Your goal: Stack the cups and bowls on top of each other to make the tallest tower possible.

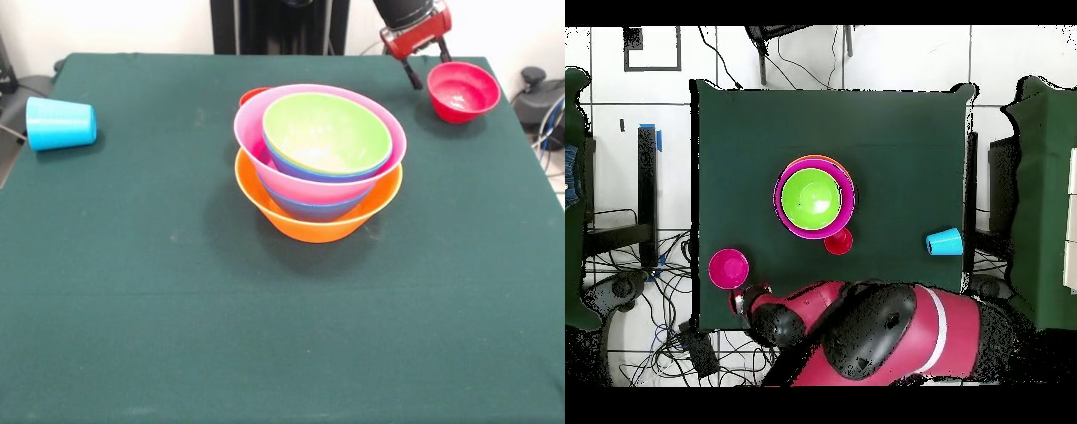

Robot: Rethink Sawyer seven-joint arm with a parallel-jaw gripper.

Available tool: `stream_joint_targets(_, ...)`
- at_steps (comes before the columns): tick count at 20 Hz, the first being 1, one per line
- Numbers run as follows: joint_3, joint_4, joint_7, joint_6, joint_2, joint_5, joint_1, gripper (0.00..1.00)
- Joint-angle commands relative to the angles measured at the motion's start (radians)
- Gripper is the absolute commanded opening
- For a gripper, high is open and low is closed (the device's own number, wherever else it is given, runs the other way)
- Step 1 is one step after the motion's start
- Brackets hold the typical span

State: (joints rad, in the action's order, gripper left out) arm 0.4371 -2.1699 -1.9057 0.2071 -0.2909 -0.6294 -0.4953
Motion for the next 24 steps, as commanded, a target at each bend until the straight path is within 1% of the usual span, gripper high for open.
stream_joint_targets(1, -0.059, 0.098, -0.134, -0.158, -0.074, 0.130, 0.132, 1.00)
stream_joint_targets(2, -0.117, 0.113, -0.140, -0.208, -0.113, 0.169, 0.202, 1.00)
stream_joint_targets(3, -0.134, 0.105, -0.142, -0.117, -0.131, 0.143, 0.213, 1.00)
stream_joint_targets(4, -0.122, 0.096, -0.132, -0.131, -0.133, 0.146, 0.197, 1.00)
stream_joint_targets(5, -0.111, 0.088, -0.122, -0.169, -0.141, 0.150, 0.180, 1.00)
stream_joint_targets(6, -0.110, 0.086, -0.116, -0.170, -0.145, 0.151, 0.177, 1.00)
stream_joint_targets(12, -0.107, 0.083, -0.096, -0.186, -0.152, 0.139, 0.171, 1.00)
stream_joint_targets(15, -0.110, 0.087, -0.095, -0.193, -0.155, 0.138, 0.179, 1.00)
stream_joint_targets(17, -0.108, 0.088, -0.100, -0.196, -0.157, 0.146, 0.182, 1.00)
stream_joint_targets(20, -0.081, 0.075, -0.088, -0.237, -0.174, 0.156, 0.157, 1.00)
stream_joint_targets(23, -0.072, 0.068, -0.103, -0.257, -0.184, 0.183, 0.151, 1.00)
stream_joint_targets(24, -0.077, 0.072, -0.102, -0.258, -0.182, 0.185, 0.159, 1.00)
